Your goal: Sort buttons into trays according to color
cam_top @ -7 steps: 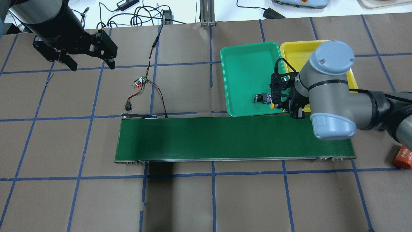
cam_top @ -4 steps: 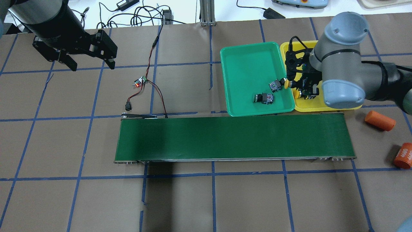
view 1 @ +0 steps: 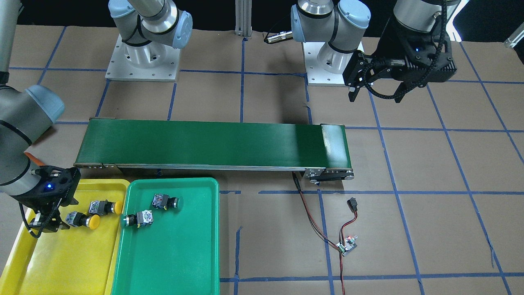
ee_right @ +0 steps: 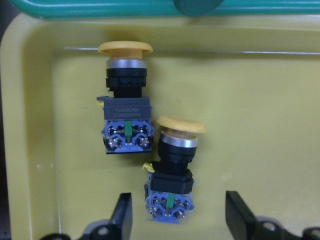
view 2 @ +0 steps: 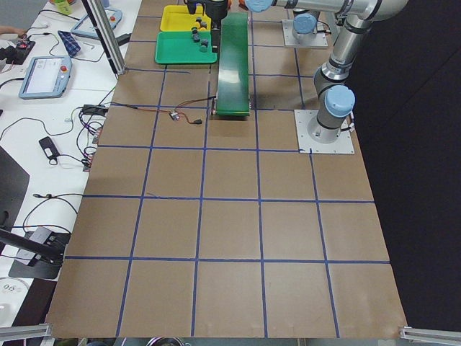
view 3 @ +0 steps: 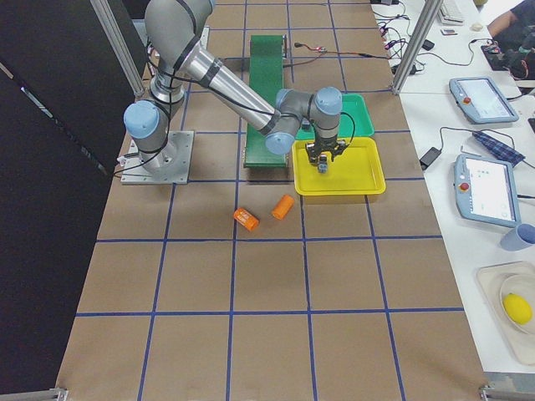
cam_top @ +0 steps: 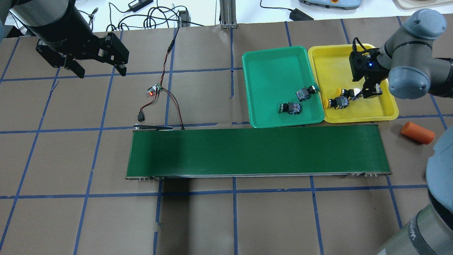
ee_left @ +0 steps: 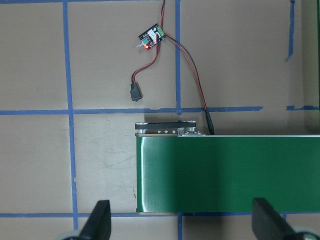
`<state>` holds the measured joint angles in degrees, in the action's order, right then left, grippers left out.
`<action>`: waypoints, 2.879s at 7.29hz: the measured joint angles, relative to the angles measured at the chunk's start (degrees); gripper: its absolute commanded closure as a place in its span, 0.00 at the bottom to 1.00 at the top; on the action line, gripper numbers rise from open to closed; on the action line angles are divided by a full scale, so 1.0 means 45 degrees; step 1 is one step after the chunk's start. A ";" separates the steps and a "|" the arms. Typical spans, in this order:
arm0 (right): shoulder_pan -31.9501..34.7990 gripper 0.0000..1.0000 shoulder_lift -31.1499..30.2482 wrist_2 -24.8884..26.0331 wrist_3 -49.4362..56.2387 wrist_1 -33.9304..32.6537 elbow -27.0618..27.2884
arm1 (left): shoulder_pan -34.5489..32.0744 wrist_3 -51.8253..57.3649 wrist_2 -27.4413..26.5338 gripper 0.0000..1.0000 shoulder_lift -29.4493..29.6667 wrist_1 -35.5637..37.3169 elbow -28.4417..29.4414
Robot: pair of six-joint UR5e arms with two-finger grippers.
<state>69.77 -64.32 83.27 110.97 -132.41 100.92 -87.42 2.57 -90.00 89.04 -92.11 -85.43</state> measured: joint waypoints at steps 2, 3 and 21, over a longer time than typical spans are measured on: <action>-0.0053 0.00 -0.0351 -0.0245 -0.0021 0.0353 0.0044 | -0.0003 0.0009 0.0000 0.00 -0.0001 0.0000 0.0000; 0.0034 0.00 -0.0875 -0.0261 -0.0351 0.1090 0.0056 | 0.0004 0.0003 0.0000 0.00 -0.0002 0.0000 0.0001; 0.5756 0.00 -0.4618 0.1328 -1.3140 1.0394 -0.3985 | 0.0013 0.0016 0.0000 0.00 -0.0020 0.0000 -0.0006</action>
<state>95.68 -85.10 89.25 51.84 -85.64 82.99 -87.36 2.64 -90.00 88.95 -92.11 -85.46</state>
